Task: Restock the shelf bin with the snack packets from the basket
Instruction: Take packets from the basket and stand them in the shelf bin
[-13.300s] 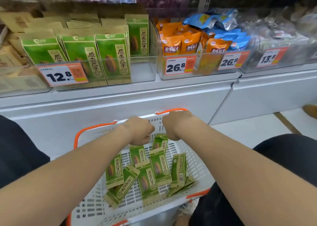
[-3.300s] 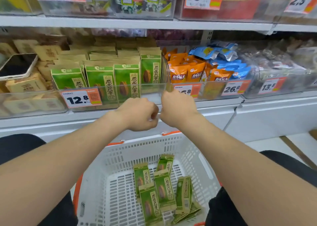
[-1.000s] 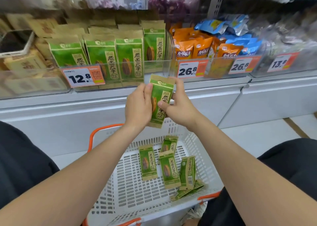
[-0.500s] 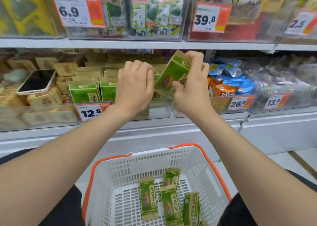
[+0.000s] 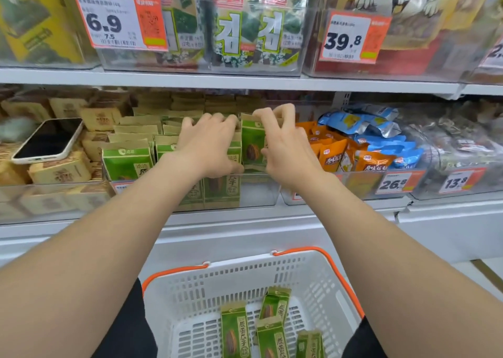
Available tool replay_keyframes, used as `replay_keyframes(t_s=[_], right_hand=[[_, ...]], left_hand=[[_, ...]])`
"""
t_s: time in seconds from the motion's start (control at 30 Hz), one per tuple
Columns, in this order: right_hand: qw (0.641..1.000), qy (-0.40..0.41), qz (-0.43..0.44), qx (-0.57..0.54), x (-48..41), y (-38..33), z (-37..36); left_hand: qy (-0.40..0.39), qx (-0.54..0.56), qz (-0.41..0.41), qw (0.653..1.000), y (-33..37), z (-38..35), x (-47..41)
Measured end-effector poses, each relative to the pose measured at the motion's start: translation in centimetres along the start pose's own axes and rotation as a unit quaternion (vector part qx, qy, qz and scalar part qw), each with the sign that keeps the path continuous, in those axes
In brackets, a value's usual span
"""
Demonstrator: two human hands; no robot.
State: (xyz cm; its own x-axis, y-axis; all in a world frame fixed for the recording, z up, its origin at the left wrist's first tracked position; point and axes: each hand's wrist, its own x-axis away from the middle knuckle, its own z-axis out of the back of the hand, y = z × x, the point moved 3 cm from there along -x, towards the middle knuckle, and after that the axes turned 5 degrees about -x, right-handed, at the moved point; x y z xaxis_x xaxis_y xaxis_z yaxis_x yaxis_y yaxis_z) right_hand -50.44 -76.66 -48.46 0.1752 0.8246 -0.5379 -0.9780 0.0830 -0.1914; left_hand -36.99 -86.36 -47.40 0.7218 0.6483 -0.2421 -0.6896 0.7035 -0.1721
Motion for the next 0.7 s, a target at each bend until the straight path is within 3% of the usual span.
replay_keyframes(t_s=[0.4, 0.57, 0.7], right_hand=[[0.972, -0.039, -0.026, 0.232, -2.4, 0.2, -2.5], [0.966, -0.047, -0.039, 0.250, -2.8, 0.5, -3.0], [0.967, -0.117, -0.060, 0.219, -3.2, 1.1, -2.9]], left_hand=[[-0.017, -0.062, 0.054, 0.996, 1.0, -0.2, -0.4], [0.004, -0.059, 0.067, 0.996, 1.1, -0.4, -0.2], [0.036, -0.054, 0.063, 0.996, 0.9, -0.6, 0.1]])
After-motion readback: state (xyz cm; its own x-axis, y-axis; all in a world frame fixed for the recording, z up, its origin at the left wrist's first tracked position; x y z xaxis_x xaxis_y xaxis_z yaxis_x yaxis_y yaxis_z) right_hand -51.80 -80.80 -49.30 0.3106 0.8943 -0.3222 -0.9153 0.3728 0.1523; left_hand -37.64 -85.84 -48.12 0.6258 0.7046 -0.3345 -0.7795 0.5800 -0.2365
